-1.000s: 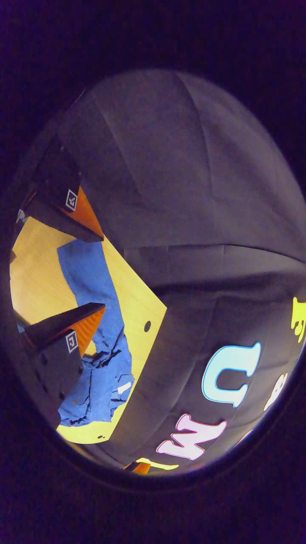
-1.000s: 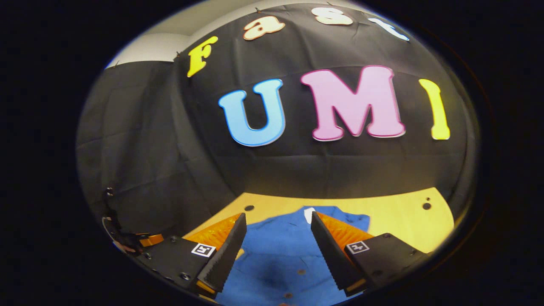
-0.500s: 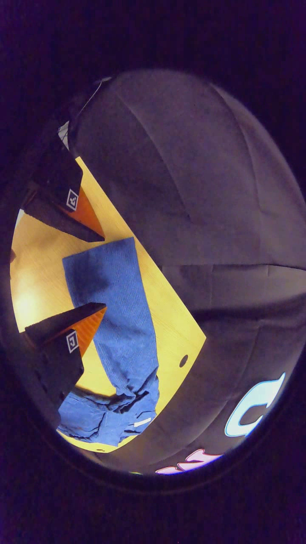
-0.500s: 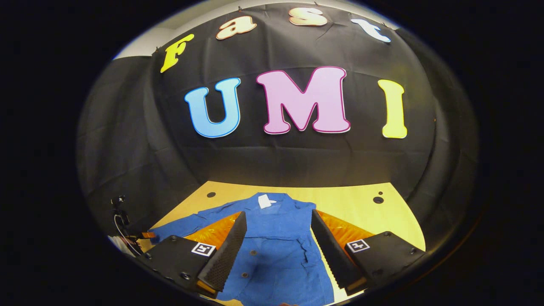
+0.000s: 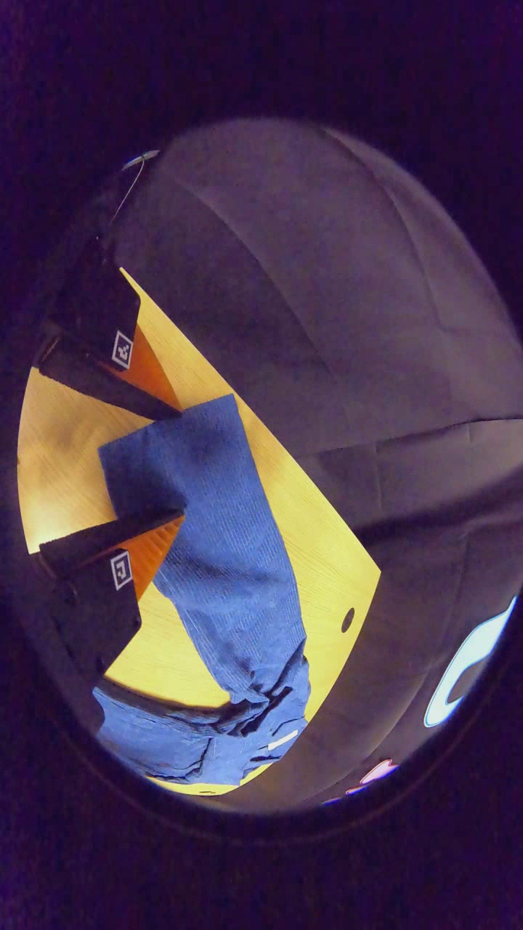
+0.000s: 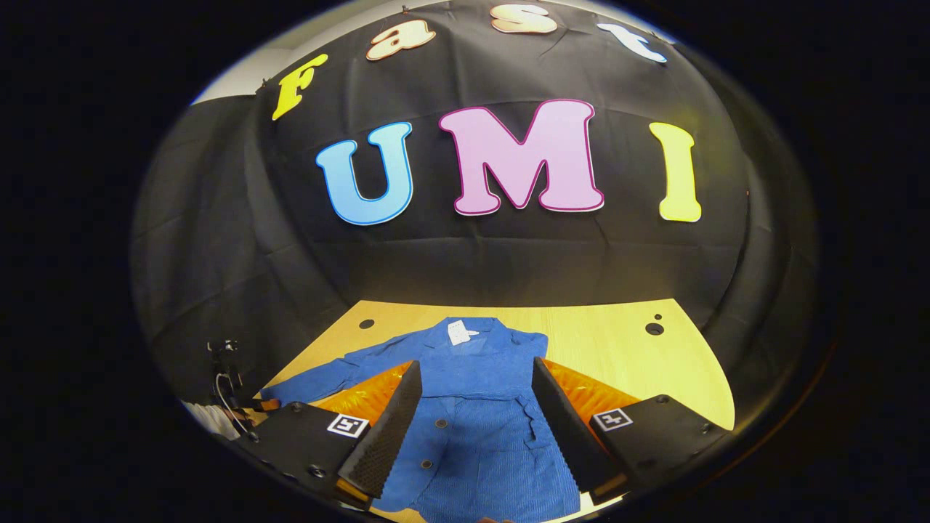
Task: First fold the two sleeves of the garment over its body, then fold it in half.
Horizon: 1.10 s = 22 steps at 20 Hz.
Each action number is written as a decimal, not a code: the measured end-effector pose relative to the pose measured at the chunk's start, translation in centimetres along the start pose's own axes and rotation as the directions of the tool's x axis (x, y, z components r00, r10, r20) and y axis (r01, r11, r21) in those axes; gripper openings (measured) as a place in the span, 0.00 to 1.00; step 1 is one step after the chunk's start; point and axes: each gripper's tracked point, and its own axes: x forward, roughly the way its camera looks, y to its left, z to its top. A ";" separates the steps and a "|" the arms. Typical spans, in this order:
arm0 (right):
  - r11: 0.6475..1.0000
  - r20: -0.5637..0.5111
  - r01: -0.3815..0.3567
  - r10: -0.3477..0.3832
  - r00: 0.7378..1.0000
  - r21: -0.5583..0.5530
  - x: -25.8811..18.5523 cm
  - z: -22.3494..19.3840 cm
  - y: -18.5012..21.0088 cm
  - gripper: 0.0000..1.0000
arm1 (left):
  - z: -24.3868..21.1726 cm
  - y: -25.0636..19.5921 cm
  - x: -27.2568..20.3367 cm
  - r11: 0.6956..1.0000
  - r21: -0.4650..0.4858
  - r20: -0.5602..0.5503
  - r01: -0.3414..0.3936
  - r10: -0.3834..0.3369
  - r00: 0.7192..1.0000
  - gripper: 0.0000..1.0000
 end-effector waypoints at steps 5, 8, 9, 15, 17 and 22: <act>0.999 -0.003 0.015 -0.015 1.000 0.033 -0.2 0.2 -1.0 0.96 | 0.4 -0.2 0.5 0.999 -0.013 0.019 0.050 -0.049 0.999 0.26; 0.999 -0.005 0.030 -0.030 1.000 0.038 -0.7 0.1 -1.7 0.96 | 0.9 -0.1 0.5 0.995 -0.045 -0.011 0.088 -0.089 0.996 0.00; 0.999 -0.008 0.034 -0.033 0.999 0.040 -0.9 0.0 -1.9 0.96 | 1.1 -0.2 0.8 0.994 -0.046 -0.024 0.096 -0.097 0.995 0.00; 0.997 -0.001 0.059 -0.059 0.998 0.053 -2.1 0.2 -3.3 0.96 | 4.4 -2.3 -1.9 0.961 -0.045 0.086 0.273 -0.269 0.959 0.00; 0.996 -0.002 0.067 -0.067 0.998 0.063 -2.3 0.0 -3.9 0.96 | 6.4 -2.8 -3.6 0.953 -0.033 0.161 0.301 -0.292 0.943 0.00; 0.994 -0.010 0.069 -0.069 0.998 0.088 -2.7 -0.4 -4.4 0.96 | 11.0 -7.2 -8.7 0.912 0.025 0.260 0.409 -0.401 0.879 0.00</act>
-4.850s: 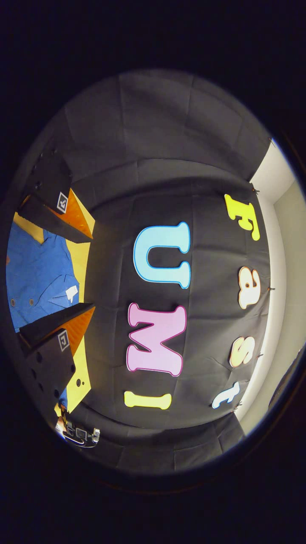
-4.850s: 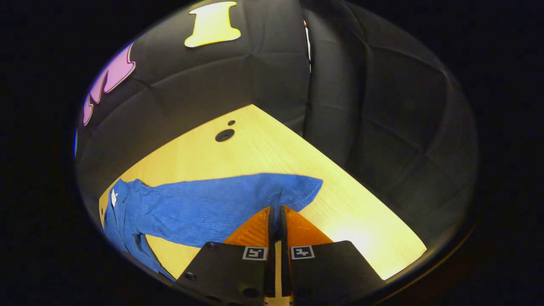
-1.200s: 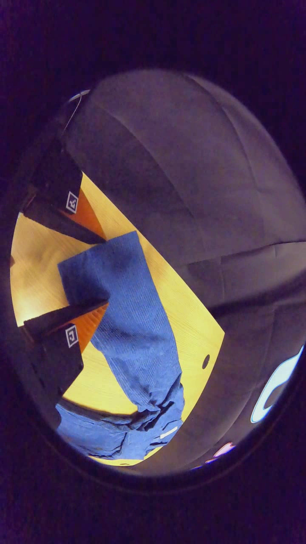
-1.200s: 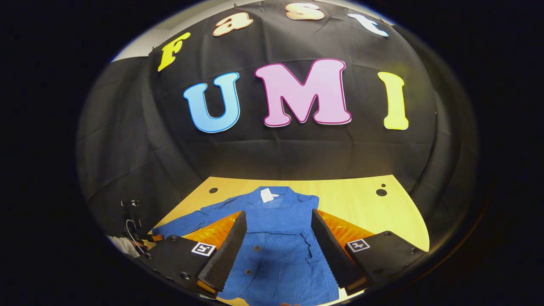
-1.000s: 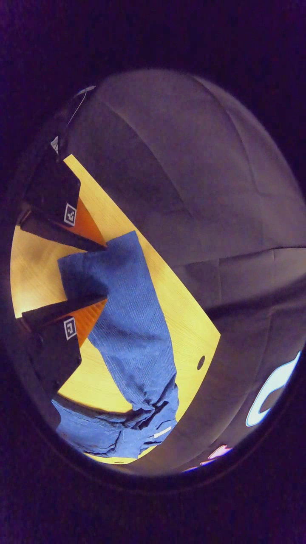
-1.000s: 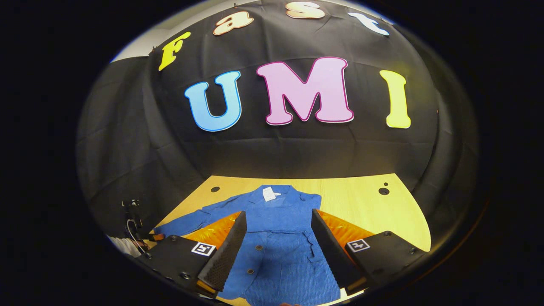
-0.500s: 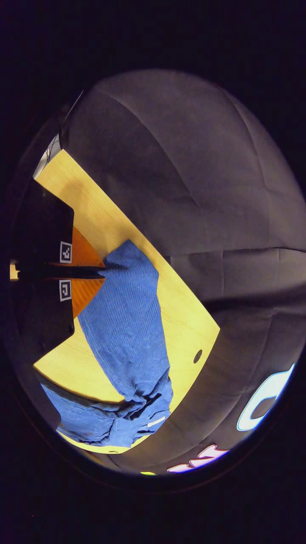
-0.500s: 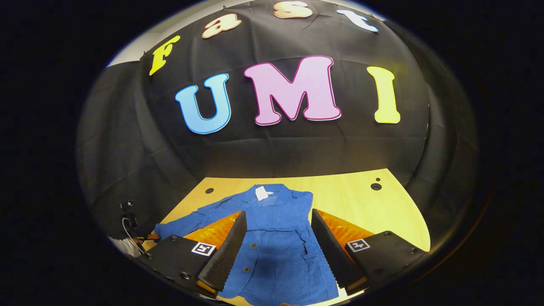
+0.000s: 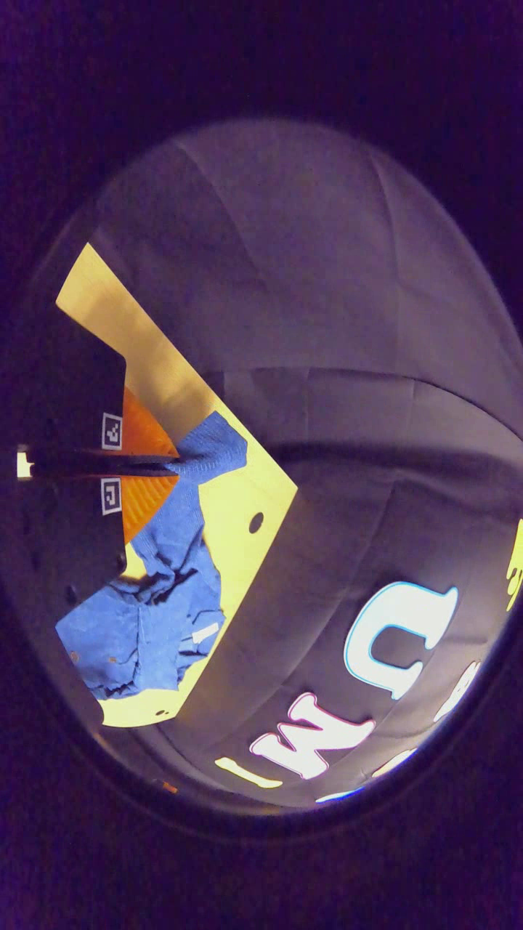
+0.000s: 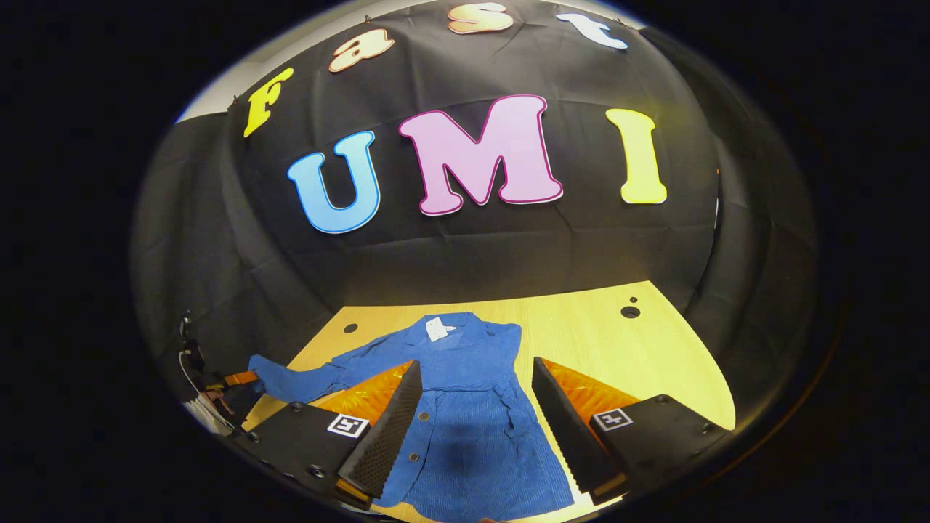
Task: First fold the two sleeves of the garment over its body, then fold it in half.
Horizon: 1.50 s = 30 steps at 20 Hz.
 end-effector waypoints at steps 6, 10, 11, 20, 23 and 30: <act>1.000 0.005 0.006 -0.006 1.000 -0.004 -1.1 0.0 -1.5 0.96 | 5.0 -13.2 -1.1 0.976 0.041 0.082 0.212 -0.214 0.973 0.00; 0.999 -0.008 0.037 -0.037 0.999 0.027 -2.0 -0.6 -4.2 0.96 | 6.0 -22.4 0.6 0.946 0.082 0.123 0.312 -0.321 0.939 0.00; 0.998 -0.007 0.045 -0.045 0.999 0.033 -2.2 -0.5 -4.9 0.96 | 5.6 -24.8 1.5 0.937 0.086 0.117 0.338 -0.347 0.931 0.00; 0.992 -0.044 0.106 -0.103 0.994 0.068 -2.7 -1.5 -11.3 0.96 | -4.2 -37.6 11.8 0.902 0.184 -0.170 0.390 -0.361 0.917 0.00; 0.994 -0.058 0.094 -0.090 0.994 0.063 -1.4 -1.7 -11.9 0.96 | -6.4 -39.4 12.9 0.894 0.179 -0.225 0.410 -0.369 0.902 0.00; 0.998 -0.091 0.045 -0.041 0.995 0.046 0.4 -2.2 -11.8 0.96 | -10.5 -42.5 15.7 0.874 0.280 -0.317 0.398 -0.307 0.897 0.00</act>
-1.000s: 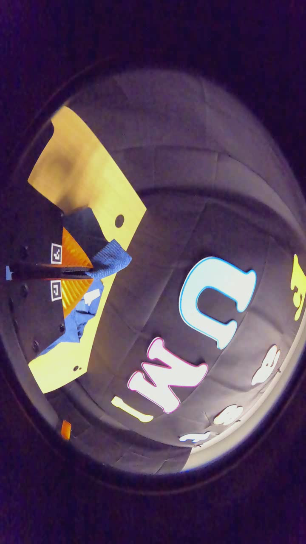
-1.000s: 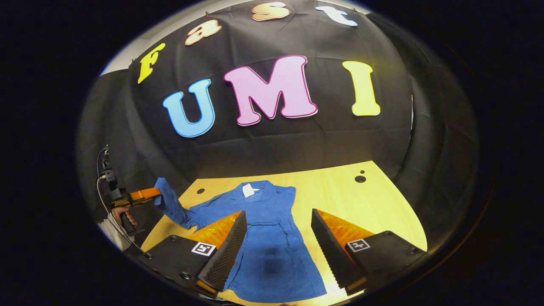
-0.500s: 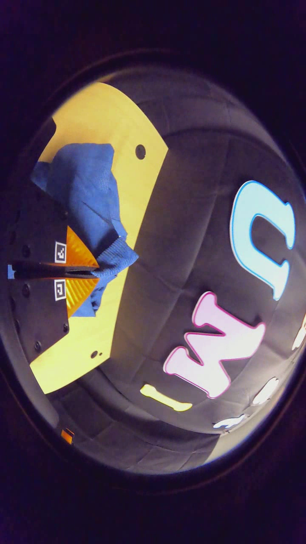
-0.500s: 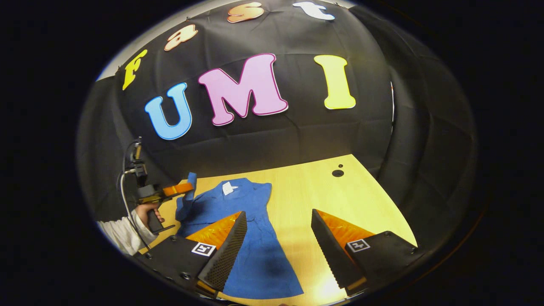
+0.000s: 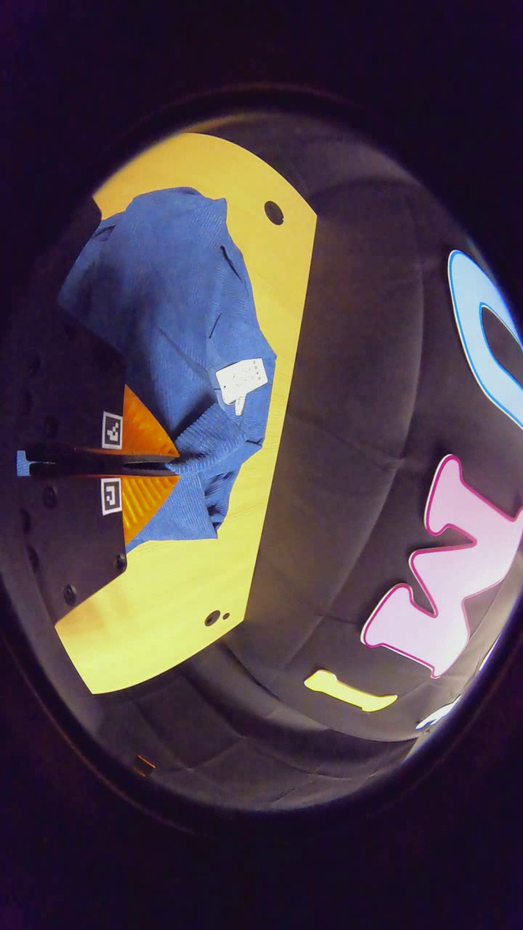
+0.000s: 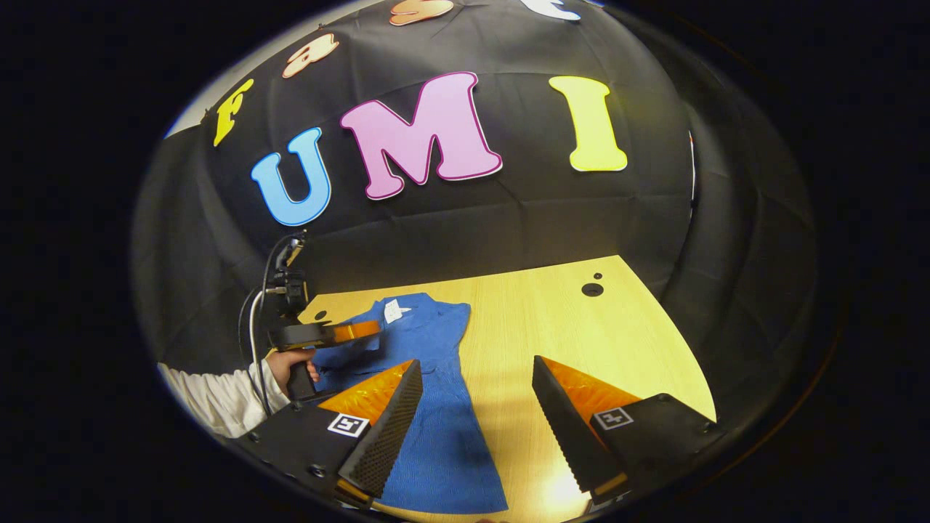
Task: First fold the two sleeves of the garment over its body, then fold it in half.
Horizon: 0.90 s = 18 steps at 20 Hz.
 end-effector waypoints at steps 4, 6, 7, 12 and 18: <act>1.000 -0.026 0.010 -0.009 1.000 0.010 0.5 -0.9 -0.8 0.96 | -1.3 -2.3 0.6 0.994 0.010 -0.043 0.109 -0.108 0.993 0.04; 1.000 -0.040 0.013 -0.012 0.999 0.019 0.6 -1.5 -1.0 0.96 | -1.3 -4.8 0.8 0.977 -0.038 -0.034 0.212 -0.213 0.976 0.29; 1.000 -0.045 0.013 -0.012 0.999 0.020 0.7 -1.7 -0.9 0.96 | -1.1 -5.0 1.0 0.977 -0.041 -0.021 0.210 -0.211 0.977 0.59; 1.000 -0.062 0.000 0.000 0.998 0.003 1.3 -2.5 0.0 0.96 | -0.1 -3.8 -2.1 0.981 0.005 0.019 0.193 -0.193 0.981 0.85; 1.000 -0.157 -0.013 0.012 0.988 -0.001 1.8 -6.8 1.2 0.96 | -3.6 3.2 -11.9 0.998 0.021 0.031 0.057 -0.058 0.998 0.84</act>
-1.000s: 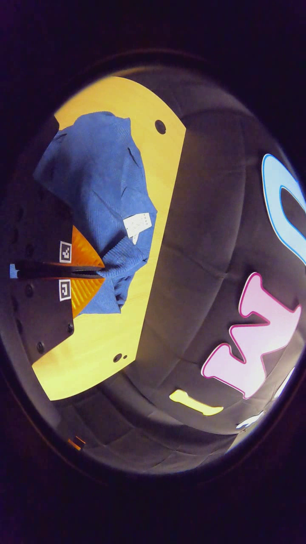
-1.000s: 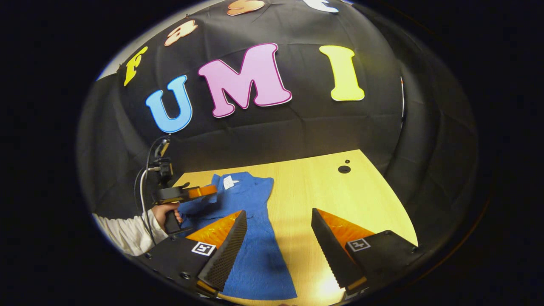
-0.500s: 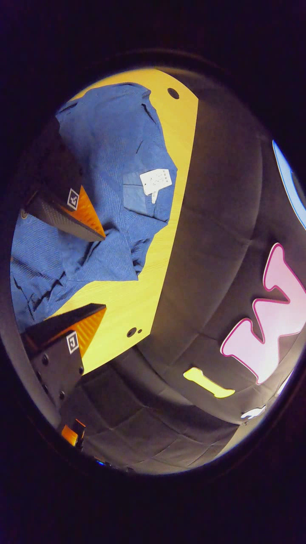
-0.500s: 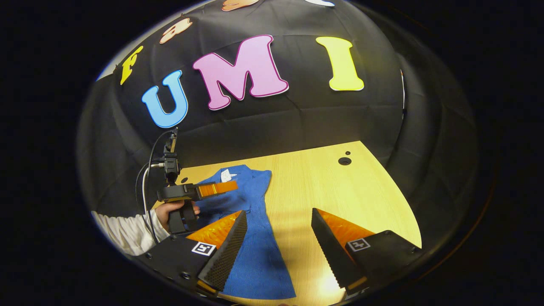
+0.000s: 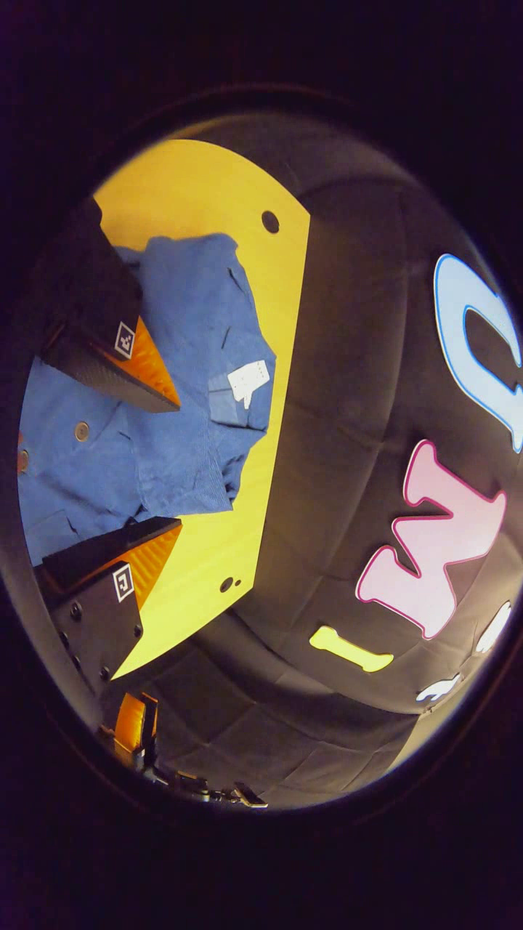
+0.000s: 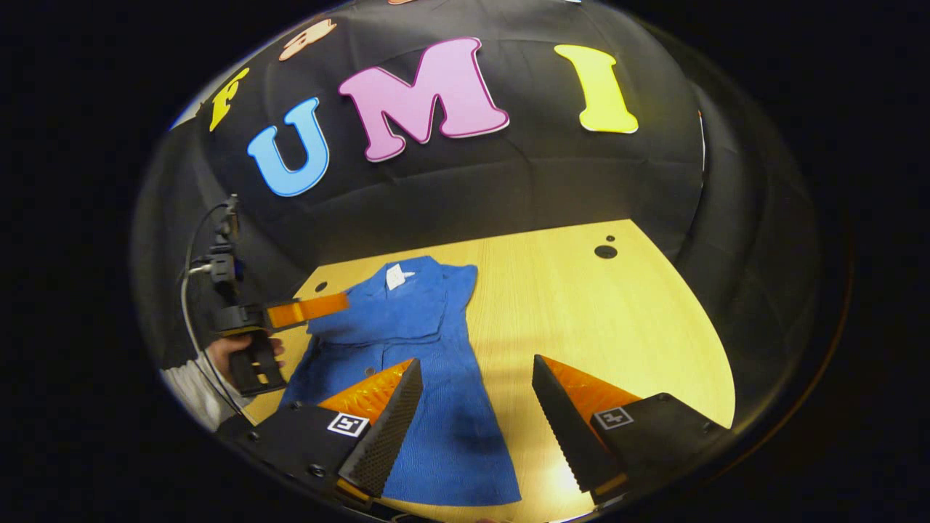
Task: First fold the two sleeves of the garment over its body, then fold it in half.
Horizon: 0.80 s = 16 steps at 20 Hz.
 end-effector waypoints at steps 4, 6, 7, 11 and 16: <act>1.000 -0.126 -0.010 0.007 0.992 -0.024 0.4 -4.9 0.7 0.96 | -7.0 6.1 -8.1 0.983 -0.058 -0.107 -0.174 0.167 0.980 0.84; 0.999 -0.231 -0.031 0.032 0.973 0.008 0.6 -8.2 1.2 0.96 | -11.4 8.1 -11.6 0.960 -0.119 -0.215 -0.255 0.225 0.950 0.85; 0.999 -0.281 -0.029 0.036 0.959 0.029 0.6 -9.6 1.4 0.97 | -13.2 8.7 -13.1 0.949 -0.141 -0.246 -0.281 0.241 0.939 0.85; 0.998 -0.387 -0.005 0.027 0.921 0.057 1.2 -12.6 1.6 0.98 | -19.2 11.6 -17.0 0.912 -0.189 -0.357 -0.363 0.281 0.891 0.85; 0.998 -0.502 0.034 -0.051 0.863 -0.044 0.7 -16.2 0.6 0.98 | -25.1 14.5 -18.4 0.897 -0.091 -0.492 -0.433 0.337 0.803 0.85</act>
